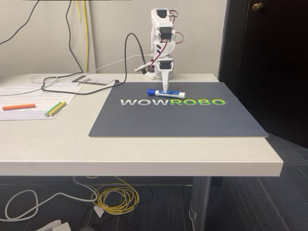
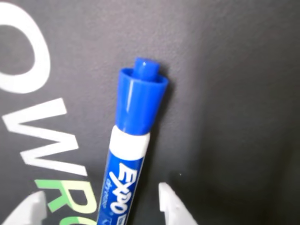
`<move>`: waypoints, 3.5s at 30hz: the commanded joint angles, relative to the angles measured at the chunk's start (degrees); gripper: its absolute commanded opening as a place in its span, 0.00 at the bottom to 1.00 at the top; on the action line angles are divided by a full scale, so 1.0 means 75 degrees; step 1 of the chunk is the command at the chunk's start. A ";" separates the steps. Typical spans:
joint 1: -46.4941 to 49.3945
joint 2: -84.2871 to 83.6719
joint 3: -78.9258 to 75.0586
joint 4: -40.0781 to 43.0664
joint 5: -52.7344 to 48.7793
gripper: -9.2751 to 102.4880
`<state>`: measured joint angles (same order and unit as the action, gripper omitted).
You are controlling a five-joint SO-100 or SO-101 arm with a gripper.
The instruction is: Pick up the blue marker.
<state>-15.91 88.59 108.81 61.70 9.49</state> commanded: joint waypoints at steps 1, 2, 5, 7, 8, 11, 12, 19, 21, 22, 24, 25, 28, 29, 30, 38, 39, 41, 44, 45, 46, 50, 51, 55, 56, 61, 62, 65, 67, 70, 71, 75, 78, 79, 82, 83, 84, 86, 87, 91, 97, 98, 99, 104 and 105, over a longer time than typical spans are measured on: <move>0.0012 -0.0082 -0.0445 0.0176 0.0023 0.40; 0.0012 -0.0129 -0.0480 0.0211 0.0023 0.40; 0.0012 -0.0328 -0.0645 0.0375 0.0035 0.40; 0.0012 -0.0563 -0.0879 0.0609 0.0035 0.40; 0.0012 -0.0656 -0.0973 0.0691 0.0047 0.40; 0.0012 -0.0797 -0.1078 0.0773 0.0047 0.40; 0.0012 -0.0832 -0.1102 0.0785 0.0047 0.40; -0.0012 -0.1277 -0.1559 0.1113 0.0000 0.33; -0.0023 -0.1313 -0.1605 0.1137 0.0000 0.31; -0.0023 -0.1371 -0.1676 0.1184 0.0000 0.29; -0.0035 -0.1430 -0.1734 0.1230 0.0000 0.27; -0.0035 -0.1430 -0.1746 0.1230 0.0000 0.27; -0.0035 -0.1441 -0.1746 0.1230 -0.0012 0.24; -0.0035 -0.1441 -0.1758 0.1230 -0.0012 0.24; -0.0035 -0.1441 -0.1758 0.1230 -0.0012 0.23; -0.0047 -0.1441 -0.1758 0.1230 -0.0012 0.18; -0.0047 -0.1441 -0.1758 0.1230 -0.0012 0.17; -0.0047 -0.1441 -0.1758 0.1230 0.0000 0.15; -0.0047 -0.1418 -0.1758 0.1230 0.0023 0.12; -0.0047 -0.1418 -0.1758 0.1230 0.0023 0.12; -0.0047 -0.1418 -0.1758 0.1230 0.0023 0.12; -0.0035 -0.1348 -0.1758 0.1207 0.0035 0.11; -0.0035 -0.1313 -0.1758 0.1207 0.0035 0.11; -0.0035 -0.0996 -0.1758 0.1207 0.0082 0.10; -0.0059 -0.0879 -0.1758 0.1219 0.0094 0.09; -0.0105 -0.0129 -0.1816 0.1383 0.0117 0.09; -0.0105 0.0012 -0.1828 0.1395 0.0094 0.09; -0.0105 0.0398 -0.1828 0.1430 0.0059 0.09; -0.0070 0.0680 -0.1828 0.1430 0.0012 0.09; -0.0023 0.1160 -0.1828 0.1418 -0.0164 0.09; -0.0012 0.1324 -0.1828 0.1406 -0.0211 0.09; 0.0000 0.2004 -0.1828 0.1395 -0.0492 0.08; 0.0012 0.2426 -0.1828 0.1430 -0.0539 0.08; 0.0012 0.2543 -0.1828 0.1441 -0.0586 0.08; 0.0012 0.2941 -0.1828 0.1477 -0.0773 0.08; 0.0012 0.3082 -0.1816 0.1500 -0.0832 0.08; 0.0023 0.3234 -0.1781 0.1512 -0.0867 0.08; 0.0035 0.3551 -0.1688 0.1523 -0.0926 0.08; 0.0047 0.3680 -0.1664 0.1547 -0.0949 0.08; 0.0035 0.4465 -0.1055 0.1289 -0.1020 0.08; -0.0012 0.6012 0.0832 0.0246 -0.1020 0.08; -0.0012 0.6281 0.1184 0.0047 -0.1008 0.08; -0.0012 0.6539 0.1523 -0.0164 -0.0996 0.08; 0.0012 0.7617 0.2965 -0.0938 -0.0973 0.09; 0.0023 0.7828 0.3223 -0.1066 -0.0984 0.09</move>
<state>-15.73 142.82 129.90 56.43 2.20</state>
